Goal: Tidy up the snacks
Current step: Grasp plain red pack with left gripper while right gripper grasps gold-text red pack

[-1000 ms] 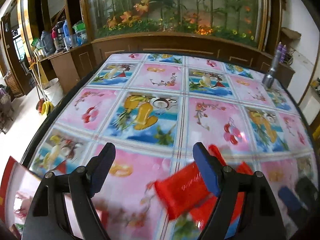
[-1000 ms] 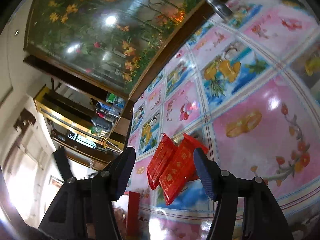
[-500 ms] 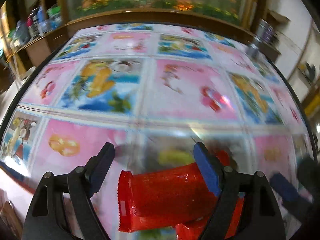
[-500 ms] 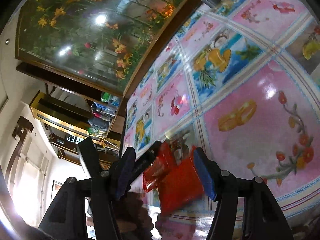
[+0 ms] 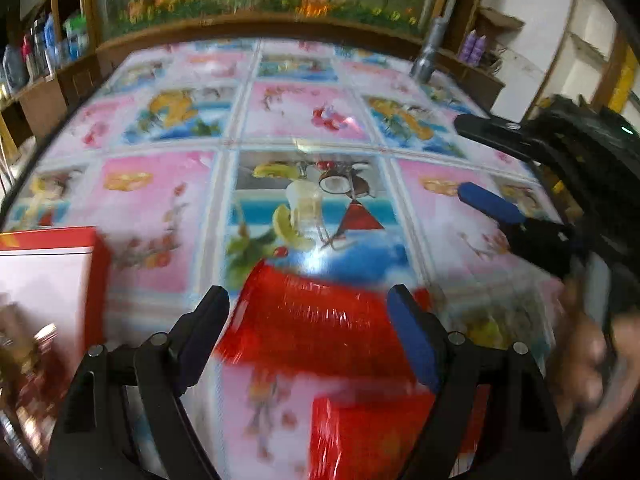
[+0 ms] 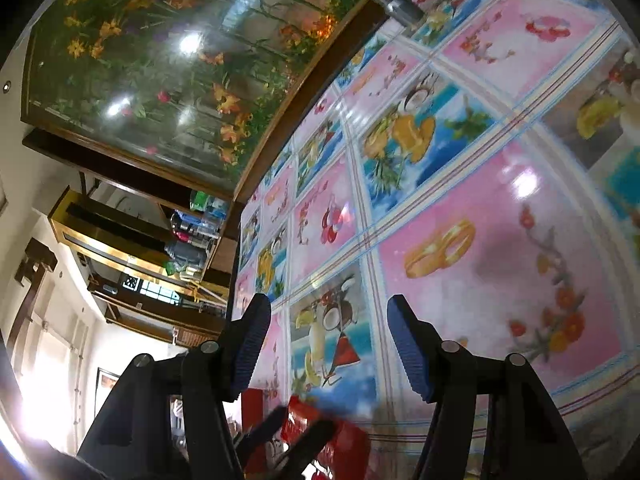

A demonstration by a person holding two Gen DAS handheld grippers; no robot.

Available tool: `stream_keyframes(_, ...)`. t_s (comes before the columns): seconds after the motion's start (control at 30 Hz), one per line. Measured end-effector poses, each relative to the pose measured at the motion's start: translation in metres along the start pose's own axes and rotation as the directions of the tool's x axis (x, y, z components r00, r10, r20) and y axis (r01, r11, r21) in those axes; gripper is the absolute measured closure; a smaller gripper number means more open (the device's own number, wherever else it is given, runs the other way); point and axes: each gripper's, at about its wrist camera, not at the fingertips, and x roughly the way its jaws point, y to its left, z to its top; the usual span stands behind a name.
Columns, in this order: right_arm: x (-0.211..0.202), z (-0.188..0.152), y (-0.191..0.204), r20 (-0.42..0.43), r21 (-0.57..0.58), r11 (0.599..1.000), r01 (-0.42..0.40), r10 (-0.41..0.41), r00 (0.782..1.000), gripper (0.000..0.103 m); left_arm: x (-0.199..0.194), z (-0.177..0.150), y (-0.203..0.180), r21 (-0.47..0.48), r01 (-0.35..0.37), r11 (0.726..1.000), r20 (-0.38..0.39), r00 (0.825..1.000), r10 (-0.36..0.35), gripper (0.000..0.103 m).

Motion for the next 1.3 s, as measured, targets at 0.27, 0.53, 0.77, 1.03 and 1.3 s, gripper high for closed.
stream_keyframes(0.27, -0.035, -0.033, 0.006, -0.202, -0.188, 0.98, -0.068, 0.029, 0.979, 0.039, -0.077, -0.057, 0.011, 0.117, -0.064, 0.991, 0.092, 0.994, 0.053, 0.021)
stream_keyframes(0.53, -0.016, -0.084, 0.044, -0.434, -0.497, 0.861, -0.107, -0.14, 0.89, 0.036, -0.108, -0.085, 0.029, 0.175, -0.11, 0.978, 0.122, 0.988, 0.089, 0.021)
stream_keyframes(0.77, 0.017, -0.127, 0.067, -0.515, -0.671, 0.727, -0.144, -0.318, 0.796, 0.033, -0.112, -0.084, 0.05, 0.15, -0.116, 0.982, 0.101, 0.99, 0.101, 0.021)
stream_keyframes(1.03, 0.008, -0.169, 0.074, -0.352, -0.881, 0.461, -0.106, -0.491, 0.797, 0.03, -0.116, -0.081, 0.059, 0.127, -0.112, 0.986, 0.101, 0.99, 0.1, 0.021)
stream_keyframes(1.3, -0.011, -0.155, 0.061, -0.207, -0.909, 0.416, 0.028, -0.509, 0.836, 0.051, -0.113, -0.067, 0.048, 0.137, -0.116, 0.984, 0.091, 0.99, 0.105, 0.021)
